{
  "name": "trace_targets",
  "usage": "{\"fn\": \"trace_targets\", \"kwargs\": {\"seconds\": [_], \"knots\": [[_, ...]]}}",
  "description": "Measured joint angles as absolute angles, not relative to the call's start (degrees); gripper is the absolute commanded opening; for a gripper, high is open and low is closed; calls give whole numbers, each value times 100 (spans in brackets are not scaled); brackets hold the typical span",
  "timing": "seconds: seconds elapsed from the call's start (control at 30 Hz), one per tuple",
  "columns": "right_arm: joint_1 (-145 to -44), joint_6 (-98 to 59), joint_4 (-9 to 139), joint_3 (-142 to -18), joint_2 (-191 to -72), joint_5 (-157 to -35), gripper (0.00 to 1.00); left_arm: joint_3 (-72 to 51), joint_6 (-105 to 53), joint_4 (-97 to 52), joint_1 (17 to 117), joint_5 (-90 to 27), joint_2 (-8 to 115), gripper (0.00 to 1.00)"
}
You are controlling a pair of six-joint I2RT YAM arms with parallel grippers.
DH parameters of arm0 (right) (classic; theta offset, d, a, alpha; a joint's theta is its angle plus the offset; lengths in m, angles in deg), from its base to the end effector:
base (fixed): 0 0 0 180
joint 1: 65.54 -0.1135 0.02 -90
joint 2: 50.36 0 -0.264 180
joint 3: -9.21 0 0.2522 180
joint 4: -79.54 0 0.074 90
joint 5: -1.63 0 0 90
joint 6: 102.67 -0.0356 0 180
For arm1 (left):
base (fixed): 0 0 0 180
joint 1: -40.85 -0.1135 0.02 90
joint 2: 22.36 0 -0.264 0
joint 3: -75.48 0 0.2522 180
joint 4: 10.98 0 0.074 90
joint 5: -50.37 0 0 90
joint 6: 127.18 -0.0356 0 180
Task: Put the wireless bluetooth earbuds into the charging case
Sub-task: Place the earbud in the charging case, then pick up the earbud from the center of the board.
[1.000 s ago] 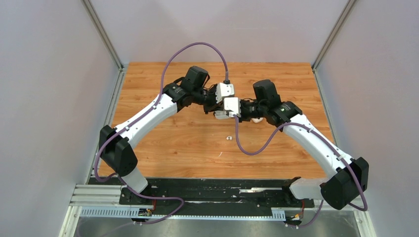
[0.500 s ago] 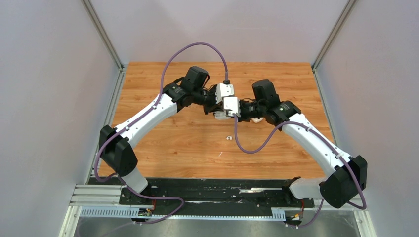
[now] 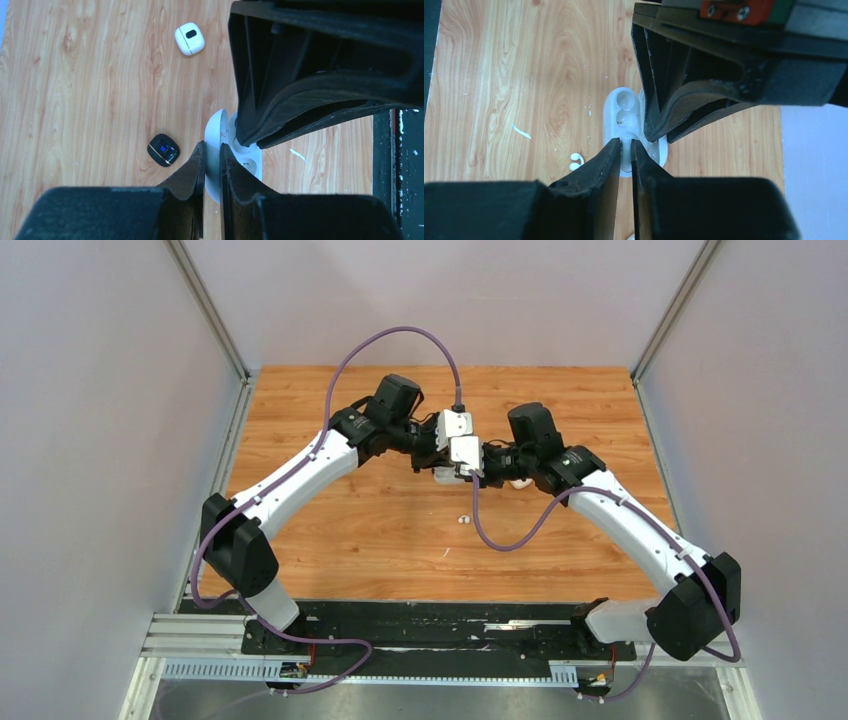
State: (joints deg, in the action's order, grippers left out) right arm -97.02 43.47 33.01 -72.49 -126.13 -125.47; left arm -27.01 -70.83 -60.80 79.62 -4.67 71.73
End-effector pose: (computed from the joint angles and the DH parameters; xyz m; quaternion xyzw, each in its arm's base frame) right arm 0.2307 0.1665 0.3288 -0.6922 0.5295 0.1978 0.4487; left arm 0.2723 -0.2449 0.3454 0.6133 0.6285 -0.2910 0.3797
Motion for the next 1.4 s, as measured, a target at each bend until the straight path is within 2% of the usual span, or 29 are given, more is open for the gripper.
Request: {"fn": "trace_targets", "kwargs": {"seconds": [0.63, 0.8, 0.93, 1.13, 1.4], "knots": [[-9700, 3860, 3701, -6970, -12151, -12287, 42, -2701, -7096, -5940, 7957, -259, 7173, 0], [-9536, 3057, 3921, -6860, -11961, -12438, 54, -2701, -7107, -5894, 7931, -307, 7173, 0], [-9049, 2319, 4216, -6692, -11605, -12752, 60, -2699, -7192, -5903, 7979, -312, 7168, 0], [-8793, 1425, 4503, -6375, -11187, -13082, 62, -2688, -7268, -5876, 7981, -386, 7129, 0], [-8631, 389, 4800, -6362, -12042, -13299, 60, -2644, -7380, -5861, 7984, -432, 7057, 0]]}}
